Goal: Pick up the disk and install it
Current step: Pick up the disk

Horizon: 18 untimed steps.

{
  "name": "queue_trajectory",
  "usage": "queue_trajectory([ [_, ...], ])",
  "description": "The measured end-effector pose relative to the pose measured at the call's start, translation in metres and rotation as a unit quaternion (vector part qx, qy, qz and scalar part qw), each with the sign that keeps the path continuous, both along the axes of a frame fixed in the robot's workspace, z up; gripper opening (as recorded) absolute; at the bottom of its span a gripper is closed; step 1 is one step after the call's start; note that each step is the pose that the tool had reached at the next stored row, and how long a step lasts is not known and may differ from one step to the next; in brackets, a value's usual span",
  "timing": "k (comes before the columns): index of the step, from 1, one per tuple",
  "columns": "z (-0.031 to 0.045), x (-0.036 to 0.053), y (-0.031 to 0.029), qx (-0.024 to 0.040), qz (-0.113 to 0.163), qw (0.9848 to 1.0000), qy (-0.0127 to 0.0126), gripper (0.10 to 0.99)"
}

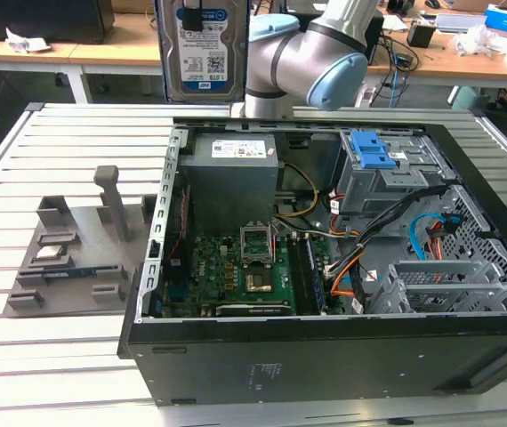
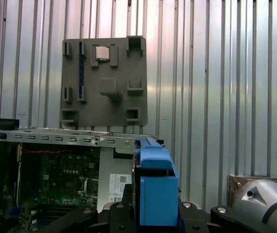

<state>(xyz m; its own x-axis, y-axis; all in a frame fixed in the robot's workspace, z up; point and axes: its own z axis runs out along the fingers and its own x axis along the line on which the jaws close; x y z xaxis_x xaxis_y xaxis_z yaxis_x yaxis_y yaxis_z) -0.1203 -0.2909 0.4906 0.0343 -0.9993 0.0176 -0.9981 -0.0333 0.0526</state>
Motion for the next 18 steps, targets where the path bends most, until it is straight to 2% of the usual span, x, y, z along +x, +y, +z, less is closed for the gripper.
queue_trajectory([
  [5, 0.0, 0.0174, 0.0, 0.0, 0.0, 1.0, 0.0003, 0.361],
  [13, 0.0, 0.0525, 0.0, 0.0, 0.0, 1.0, 0.0008, 0.361],
  [18, 0.0, 0.0696, 0.0, 0.0, 0.0, 1.0, 0.0011, 0.361],
])
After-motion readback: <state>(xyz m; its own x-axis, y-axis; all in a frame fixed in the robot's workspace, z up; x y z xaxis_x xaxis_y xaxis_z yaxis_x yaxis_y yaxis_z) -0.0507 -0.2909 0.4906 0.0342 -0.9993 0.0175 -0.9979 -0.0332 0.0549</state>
